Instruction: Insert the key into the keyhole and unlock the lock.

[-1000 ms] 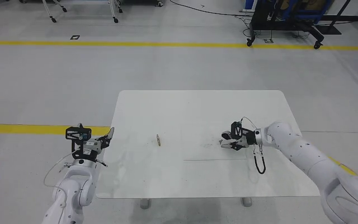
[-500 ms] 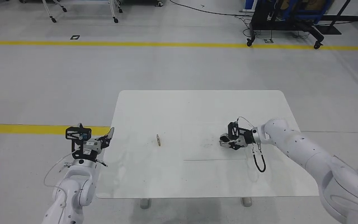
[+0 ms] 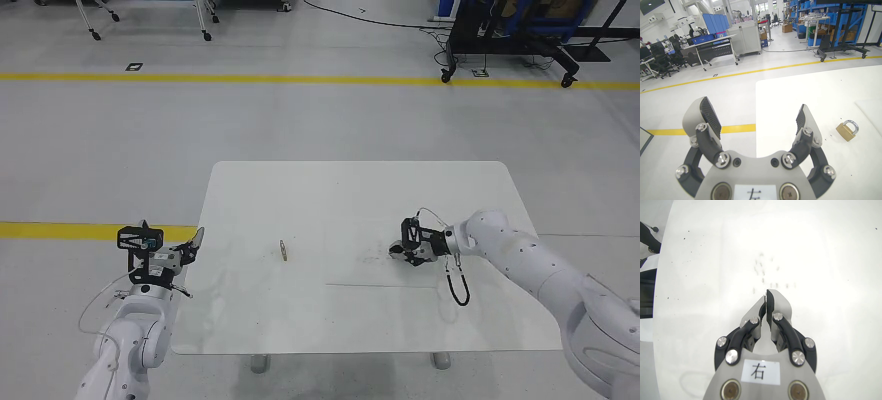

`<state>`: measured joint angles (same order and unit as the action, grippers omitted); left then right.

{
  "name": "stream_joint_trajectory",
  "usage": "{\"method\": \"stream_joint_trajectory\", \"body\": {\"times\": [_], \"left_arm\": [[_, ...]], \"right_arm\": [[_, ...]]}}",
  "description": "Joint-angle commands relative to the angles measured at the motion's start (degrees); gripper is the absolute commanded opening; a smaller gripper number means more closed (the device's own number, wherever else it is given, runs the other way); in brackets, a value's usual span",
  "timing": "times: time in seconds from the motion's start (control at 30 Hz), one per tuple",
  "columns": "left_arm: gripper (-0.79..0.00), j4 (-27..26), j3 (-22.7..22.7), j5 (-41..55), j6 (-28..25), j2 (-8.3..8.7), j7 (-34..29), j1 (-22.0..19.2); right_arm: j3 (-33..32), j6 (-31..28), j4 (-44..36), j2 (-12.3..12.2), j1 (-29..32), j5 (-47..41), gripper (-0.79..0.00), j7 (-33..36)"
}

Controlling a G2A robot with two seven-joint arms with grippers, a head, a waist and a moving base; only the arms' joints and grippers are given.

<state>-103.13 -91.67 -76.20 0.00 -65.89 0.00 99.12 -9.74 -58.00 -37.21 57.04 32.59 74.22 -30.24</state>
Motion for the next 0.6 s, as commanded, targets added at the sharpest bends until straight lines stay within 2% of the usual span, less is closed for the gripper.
{"method": "stream_joint_trajectory", "body": {"times": [0.0,0.17,0.4,0.57], "left_arm": [[0.000,0.0,0.0,0.0,0.0,0.00,0.0,0.0],[0.000,0.0,0.0,0.0,0.0,0.00,0.0,0.0],[0.000,0.0,0.0,0.0,0.0,0.00,0.0,0.0],[0.000,0.0,0.0,0.0,0.0,0.00,0.0,0.0]], "right_arm": [[0.0,0.0,0.2,-0.2,-0.1,1.0,-0.785,-1.3],[-0.7,0.9,0.1,-1.4,0.0,3.8,-0.785,-6.7],[-2.6,5.8,-2.4,-4.8,2.3,8.3,-0.785,-20.2],[-3.8,5.4,-3.9,-6.3,3.5,7.8,-0.785,-21.5]]}}
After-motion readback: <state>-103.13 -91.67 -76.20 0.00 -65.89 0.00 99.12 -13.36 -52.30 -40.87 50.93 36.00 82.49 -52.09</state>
